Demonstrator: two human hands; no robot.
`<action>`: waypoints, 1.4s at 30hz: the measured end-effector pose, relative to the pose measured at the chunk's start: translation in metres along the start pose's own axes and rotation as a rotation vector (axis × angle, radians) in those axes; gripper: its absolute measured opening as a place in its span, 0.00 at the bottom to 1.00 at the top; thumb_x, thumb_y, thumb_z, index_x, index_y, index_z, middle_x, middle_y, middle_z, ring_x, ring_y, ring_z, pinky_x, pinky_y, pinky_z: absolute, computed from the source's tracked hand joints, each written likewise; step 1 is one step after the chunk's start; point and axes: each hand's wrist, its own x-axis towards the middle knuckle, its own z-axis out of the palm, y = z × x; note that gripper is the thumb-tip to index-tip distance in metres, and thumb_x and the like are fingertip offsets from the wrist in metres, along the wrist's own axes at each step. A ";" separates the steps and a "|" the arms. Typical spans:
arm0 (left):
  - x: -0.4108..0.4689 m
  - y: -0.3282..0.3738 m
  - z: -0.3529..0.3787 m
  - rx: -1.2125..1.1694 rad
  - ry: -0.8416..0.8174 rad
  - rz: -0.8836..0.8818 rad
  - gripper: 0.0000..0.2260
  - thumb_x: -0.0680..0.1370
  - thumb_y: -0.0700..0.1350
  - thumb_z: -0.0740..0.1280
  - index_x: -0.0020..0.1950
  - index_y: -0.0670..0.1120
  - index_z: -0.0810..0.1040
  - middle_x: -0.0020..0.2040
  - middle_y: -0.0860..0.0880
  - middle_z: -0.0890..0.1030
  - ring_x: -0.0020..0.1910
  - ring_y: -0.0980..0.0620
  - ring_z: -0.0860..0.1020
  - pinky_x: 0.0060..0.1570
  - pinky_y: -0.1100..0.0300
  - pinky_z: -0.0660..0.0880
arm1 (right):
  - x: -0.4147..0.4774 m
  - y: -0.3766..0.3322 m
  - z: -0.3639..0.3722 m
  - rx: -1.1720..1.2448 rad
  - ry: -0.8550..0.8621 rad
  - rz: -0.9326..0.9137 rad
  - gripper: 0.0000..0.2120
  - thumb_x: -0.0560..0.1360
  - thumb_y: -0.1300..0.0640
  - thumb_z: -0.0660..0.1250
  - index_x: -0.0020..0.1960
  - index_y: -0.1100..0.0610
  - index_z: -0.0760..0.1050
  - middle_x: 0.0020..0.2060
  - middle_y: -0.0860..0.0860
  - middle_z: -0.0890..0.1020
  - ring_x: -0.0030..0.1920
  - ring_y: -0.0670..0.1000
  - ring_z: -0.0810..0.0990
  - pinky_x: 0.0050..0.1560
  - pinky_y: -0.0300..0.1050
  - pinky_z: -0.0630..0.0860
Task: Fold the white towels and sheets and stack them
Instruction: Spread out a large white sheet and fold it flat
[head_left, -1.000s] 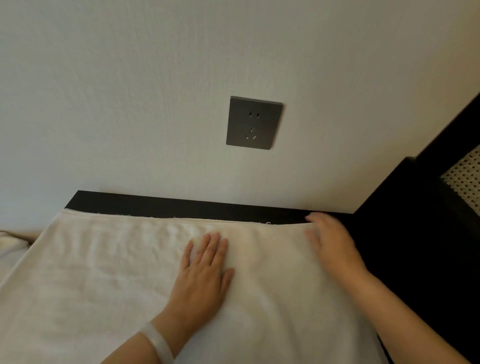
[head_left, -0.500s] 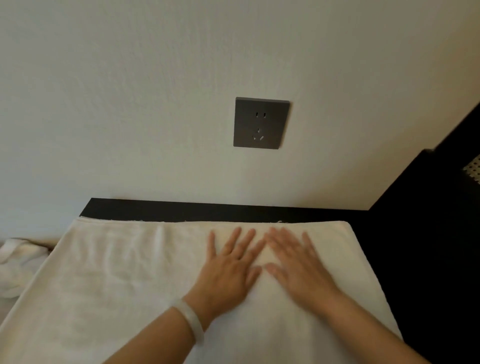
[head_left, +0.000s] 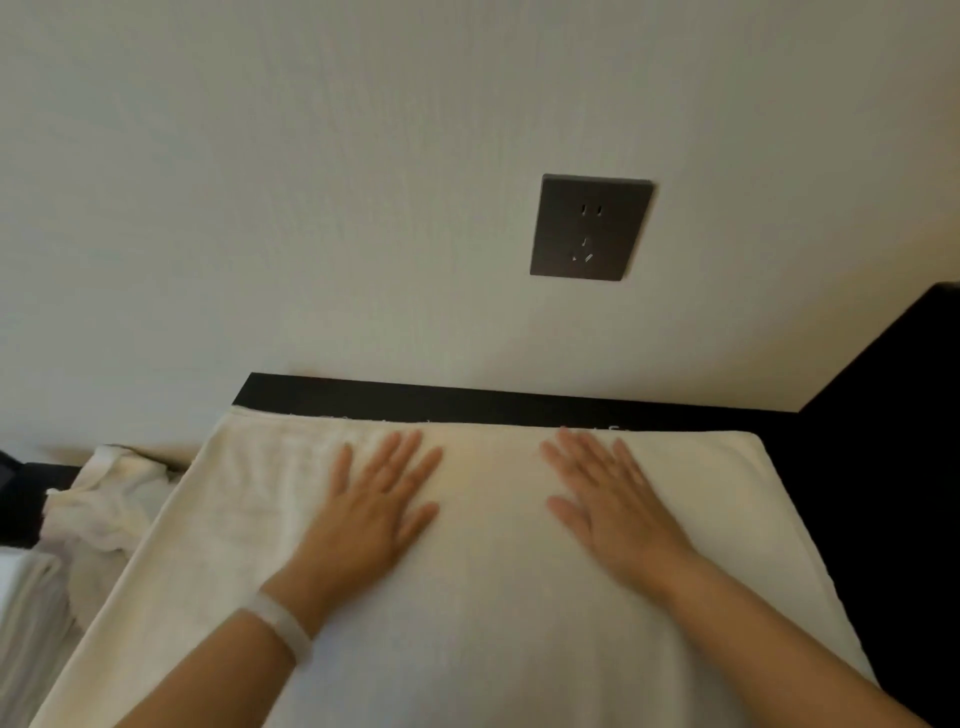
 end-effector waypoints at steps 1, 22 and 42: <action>0.006 -0.013 -0.005 0.018 0.008 -0.075 0.30 0.76 0.67 0.30 0.78 0.61 0.36 0.79 0.55 0.36 0.79 0.51 0.39 0.76 0.45 0.39 | 0.006 0.011 -0.004 -0.009 0.005 0.095 0.29 0.82 0.37 0.40 0.80 0.44 0.39 0.79 0.44 0.41 0.79 0.46 0.39 0.77 0.51 0.34; -0.066 0.161 -0.004 -0.026 -0.025 0.186 0.27 0.80 0.61 0.49 0.74 0.52 0.71 0.75 0.47 0.69 0.73 0.44 0.68 0.68 0.39 0.58 | -0.163 -0.035 -0.007 0.099 0.166 0.475 0.32 0.79 0.42 0.52 0.76 0.61 0.64 0.75 0.57 0.67 0.76 0.52 0.64 0.74 0.50 0.47; -0.132 0.180 0.016 -0.006 0.033 0.268 0.27 0.80 0.59 0.52 0.77 0.54 0.64 0.78 0.49 0.62 0.76 0.46 0.62 0.69 0.38 0.55 | -0.226 -0.035 0.032 0.061 0.119 0.556 0.30 0.83 0.42 0.43 0.80 0.48 0.35 0.79 0.46 0.38 0.78 0.45 0.35 0.77 0.50 0.33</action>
